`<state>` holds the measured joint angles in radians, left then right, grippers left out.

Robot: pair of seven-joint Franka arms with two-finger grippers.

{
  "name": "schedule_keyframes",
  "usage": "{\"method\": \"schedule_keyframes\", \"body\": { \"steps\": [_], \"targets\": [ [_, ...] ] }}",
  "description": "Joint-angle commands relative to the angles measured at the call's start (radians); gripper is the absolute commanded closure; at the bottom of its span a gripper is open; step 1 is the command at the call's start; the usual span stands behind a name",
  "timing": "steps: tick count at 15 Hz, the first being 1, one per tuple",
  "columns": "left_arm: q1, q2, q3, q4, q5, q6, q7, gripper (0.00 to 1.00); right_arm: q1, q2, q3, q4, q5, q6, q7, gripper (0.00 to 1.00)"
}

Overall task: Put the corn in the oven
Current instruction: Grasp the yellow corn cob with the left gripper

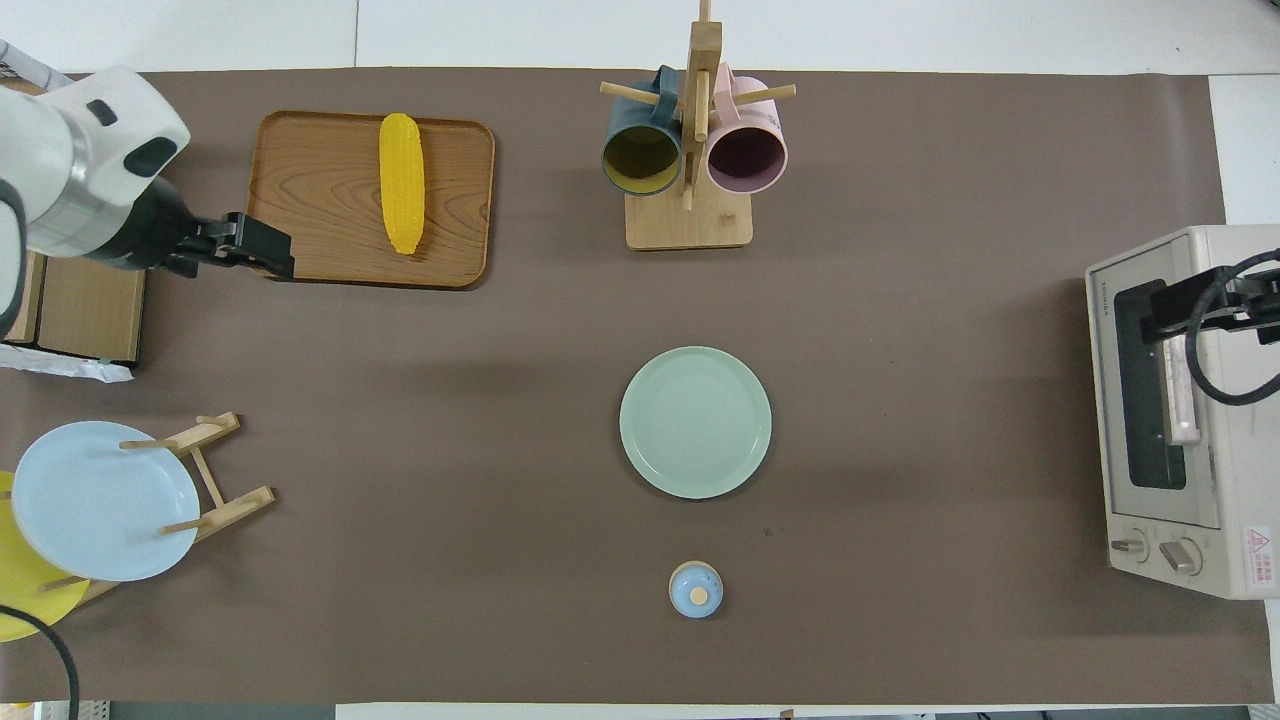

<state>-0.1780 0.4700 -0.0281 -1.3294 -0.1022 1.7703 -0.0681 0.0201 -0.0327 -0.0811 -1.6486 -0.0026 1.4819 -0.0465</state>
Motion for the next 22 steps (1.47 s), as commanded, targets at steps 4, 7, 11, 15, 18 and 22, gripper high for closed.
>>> {"method": "schedule_keyframes", "body": {
  "steps": [4, 7, 11, 15, 18, 22],
  "targets": [
    [-0.054, 0.3, 0.068, 0.32, -0.01, 0.013, -0.056, 0.0, -0.034, -0.12, -0.003, -0.268, -0.052, 0.216, -0.049, 1.0],
    [-0.075, 0.34, 0.117, 0.323, -0.005, 0.109, -0.056, 0.0, -0.032, -0.148, -0.002, -0.352, -0.154, 0.31, -0.046, 1.0],
    [-0.09, 0.345, 0.117, 0.311, -0.01, 0.182, -0.056, 0.0, -0.06, -0.139, -0.002, -0.394, -0.168, 0.356, -0.046, 1.0],
    [-0.09, 0.378, 0.117, 0.309, -0.013, 0.224, -0.056, 0.0, -0.071, -0.115, -0.002, -0.404, -0.172, 0.411, -0.047, 1.0],
    [-0.081, 0.397, 0.119, 0.315, -0.007, 0.242, -0.056, 0.0, -0.097, -0.09, -0.002, -0.405, -0.178, 0.417, -0.052, 1.0],
    [-0.09, 0.414, 0.122, 0.288, -0.001, 0.31, -0.065, 0.0, -0.132, -0.07, -0.002, -0.407, -0.178, 0.443, -0.078, 1.0]
  ]
}}
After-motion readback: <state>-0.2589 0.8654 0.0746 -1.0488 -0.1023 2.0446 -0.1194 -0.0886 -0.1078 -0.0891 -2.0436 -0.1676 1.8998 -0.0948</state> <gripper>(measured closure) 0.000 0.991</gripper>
